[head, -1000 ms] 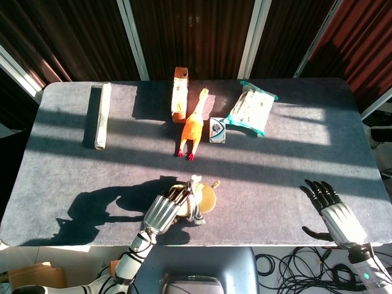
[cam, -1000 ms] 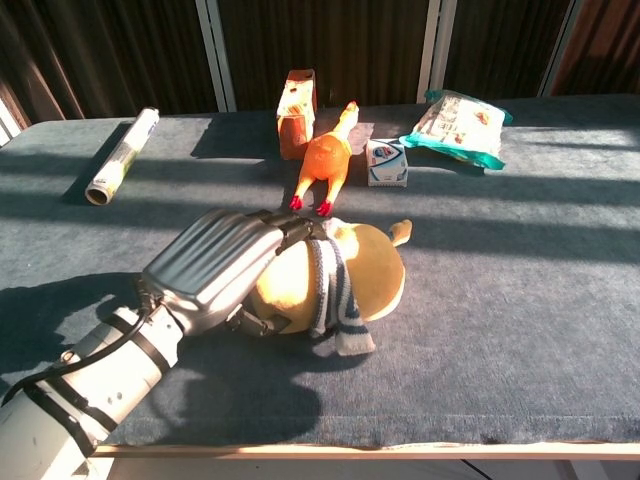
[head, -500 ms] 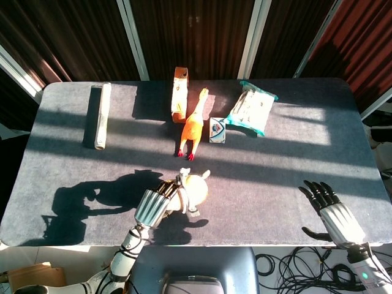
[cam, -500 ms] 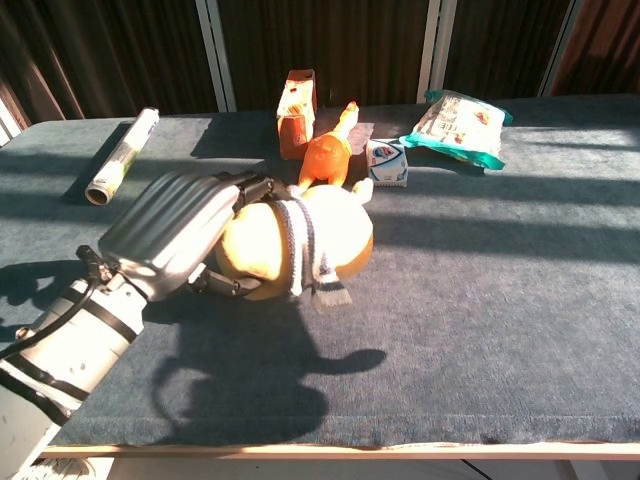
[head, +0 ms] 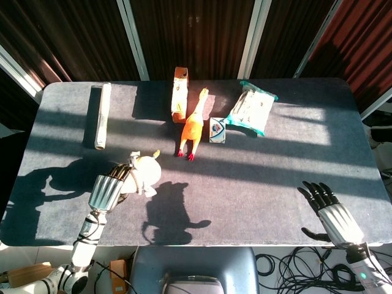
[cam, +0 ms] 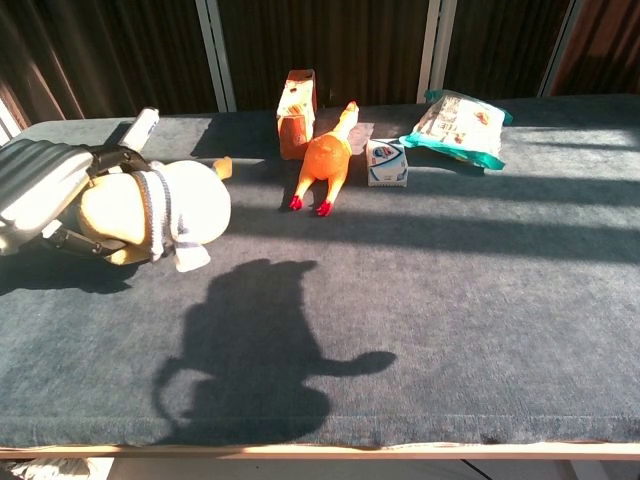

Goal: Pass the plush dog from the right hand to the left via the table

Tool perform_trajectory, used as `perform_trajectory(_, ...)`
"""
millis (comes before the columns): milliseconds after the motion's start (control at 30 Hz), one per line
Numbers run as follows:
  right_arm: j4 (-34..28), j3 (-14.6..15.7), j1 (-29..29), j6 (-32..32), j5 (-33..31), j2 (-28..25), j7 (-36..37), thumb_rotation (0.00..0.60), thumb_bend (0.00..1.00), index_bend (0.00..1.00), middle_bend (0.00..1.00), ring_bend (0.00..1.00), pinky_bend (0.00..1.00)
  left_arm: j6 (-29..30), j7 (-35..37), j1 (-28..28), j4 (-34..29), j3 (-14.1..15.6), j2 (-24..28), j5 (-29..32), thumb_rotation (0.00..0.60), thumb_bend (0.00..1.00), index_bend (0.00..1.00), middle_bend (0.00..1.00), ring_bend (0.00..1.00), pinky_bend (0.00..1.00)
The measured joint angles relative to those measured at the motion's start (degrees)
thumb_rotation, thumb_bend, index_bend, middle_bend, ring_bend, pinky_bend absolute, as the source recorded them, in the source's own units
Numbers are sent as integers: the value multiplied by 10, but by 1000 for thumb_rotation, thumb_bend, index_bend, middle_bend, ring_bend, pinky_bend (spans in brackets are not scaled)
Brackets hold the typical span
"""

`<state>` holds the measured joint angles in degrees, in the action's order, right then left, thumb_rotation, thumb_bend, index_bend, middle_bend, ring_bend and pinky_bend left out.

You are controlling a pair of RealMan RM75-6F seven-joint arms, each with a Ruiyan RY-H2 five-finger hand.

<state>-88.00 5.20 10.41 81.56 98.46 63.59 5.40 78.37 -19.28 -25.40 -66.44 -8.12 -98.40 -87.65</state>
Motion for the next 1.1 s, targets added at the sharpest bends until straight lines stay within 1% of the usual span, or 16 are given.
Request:
perform_trajectory(67, -1, -1, 0, -3, -1, 1, -4, 600, 90, 0, 0, 0, 31, -10, 16, 11, -2, 6, 17, 14, 600, 259, 777, 866, 856, 832)
perform_trajectory(133, -2, -1, 0, -5, -2, 1, -7, 600, 90, 0, 0, 0, 31, -14, 30, 27, -6, 18, 36, 22, 600, 258, 751, 844, 839, 820)
perform_trajectory(233, -5, -2, 0, -9, -5, 2, -13, 600, 90, 0, 0, 0, 31, -10, 43, 47, -8, 37, 51, 24, 600, 259, 655, 751, 771, 783)
perform_trajectory(333, -7, -2, 0, -11, -6, 3, -18, 600, 89, 0, 0, 0, 31, -8, 56, 58, -16, 47, 63, 25, 600, 258, 511, 615, 661, 728)
perform_trajectory(367, -8, -2, 0, -12, -6, 3, -21, 600, 89, 0, 0, 0, 30, -9, 59, 59, -20, 49, 67, 25, 600, 258, 434, 542, 596, 690)
perform_trajectory(433, -8, -3, 0, -13, -6, 4, -24, 600, 89, 0, 0, 0, 31, -17, 65, 61, -34, 54, 77, 28, 600, 257, 250, 353, 438, 579)
perform_trajectory(467, -8, -3, 0, -14, -6, 5, -26, 600, 89, 0, 0, 0, 31, -22, 69, 62, -42, 56, 82, 28, 600, 256, 182, 282, 383, 538)
perform_trajectory(500, -9, -3, 0, -15, -6, 5, -27, 600, 89, 0, 0, 0, 31, -29, 73, 62, -54, 59, 90, 29, 600, 256, 91, 177, 304, 481)
perform_trajectory(533, -9, -3, 0, -16, -7, 5, -28, 600, 89, 0, 0, 0, 31, -35, 77, 62, -63, 62, 96, 30, 600, 257, 47, 114, 256, 450)
perform_trajectory(567, -10, -3, 0, -17, -7, 5, -29, 600, 90, 0, 0, 0, 31, -40, 81, 62, -72, 64, 102, 31, 600, 259, 4, 38, 175, 407)
perform_trajectory(600, -10, -3, 0, -18, -7, 5, -30, 600, 90, 0, 0, 0, 31, -46, 86, 61, -83, 65, 109, 32, 600, 259, 0, 9, 121, 381)
perform_trajectory(633, -11, -3, 0, -19, -8, 5, -30, 600, 90, 0, 0, 0, 31, -48, 91, 61, -88, 66, 113, 31, 600, 255, 0, 0, 65, 353)
perform_trajectory(667, -12, -3, 0, -19, -8, 4, -30, 600, 90, 0, 0, 0, 31, -49, 97, 61, -90, 67, 114, 31, 600, 248, 0, 0, 31, 333)
perform_trajectory(733, -12, -3, 0, -18, -7, 4, -30, 600, 89, 0, 0, 0, 31, -49, 113, 60, -89, 67, 113, 29, 600, 235, 0, 0, 1, 309)
perform_trajectory(933, -12, -3, 0, -20, -7, 4, -29, 600, 90, 0, 0, 0, 31, -35, 146, 61, -97, 70, 122, 8, 600, 205, 0, 0, 0, 285)
perform_trajectory(1100, -13, -3, 0, -22, -8, 3, -32, 600, 89, 0, 0, 0, 31, -14, 133, 70, -146, 77, 158, -7, 600, 210, 0, 0, 0, 282)
